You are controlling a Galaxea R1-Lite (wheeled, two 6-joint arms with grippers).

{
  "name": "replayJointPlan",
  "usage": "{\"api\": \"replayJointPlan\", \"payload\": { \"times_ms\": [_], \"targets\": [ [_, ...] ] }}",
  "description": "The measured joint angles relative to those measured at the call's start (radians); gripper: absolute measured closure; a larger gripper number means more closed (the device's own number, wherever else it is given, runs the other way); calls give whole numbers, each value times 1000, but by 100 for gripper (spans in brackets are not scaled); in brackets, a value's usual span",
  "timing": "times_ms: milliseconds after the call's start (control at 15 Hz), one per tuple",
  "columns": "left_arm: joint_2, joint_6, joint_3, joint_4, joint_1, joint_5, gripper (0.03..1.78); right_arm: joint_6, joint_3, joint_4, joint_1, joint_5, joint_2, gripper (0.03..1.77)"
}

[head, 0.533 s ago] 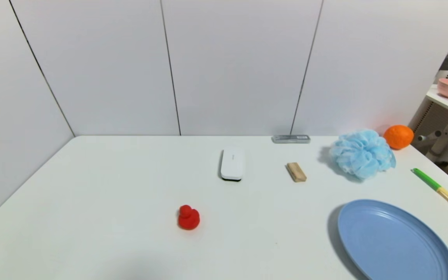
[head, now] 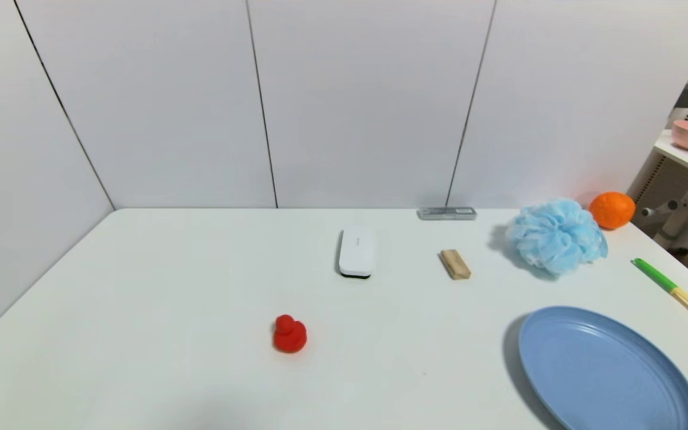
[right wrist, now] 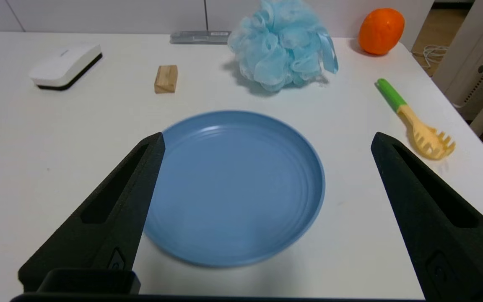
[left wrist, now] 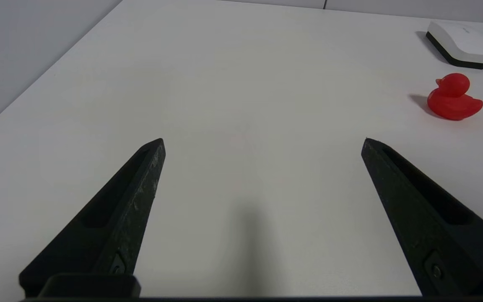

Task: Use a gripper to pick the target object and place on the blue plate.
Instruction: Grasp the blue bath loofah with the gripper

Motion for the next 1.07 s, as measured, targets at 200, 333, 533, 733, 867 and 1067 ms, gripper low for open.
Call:
{"api": "replayJointPlan", "payload": {
  "times_ms": [200,333,533,733,867,1067],
  "targets": [
    [0,0,0,0,0,0,12,1,-307,63,4,0,287,10],
    [0,0,0,0,0,0,12,5,-541,160,3,1,493,10],
    [0,0,0,0,0,0,12,26,-855,340,0,2,775,10],
    [0,0,0,0,0,0,12,81,-1148,530,-2,1,1032,10],
    [0,0,0,0,0,0,12,123,-1310,626,-2,-3,1182,10],
    [0,0,0,0,0,0,12,203,-1464,722,-2,-33,1365,10]
  ]
}}
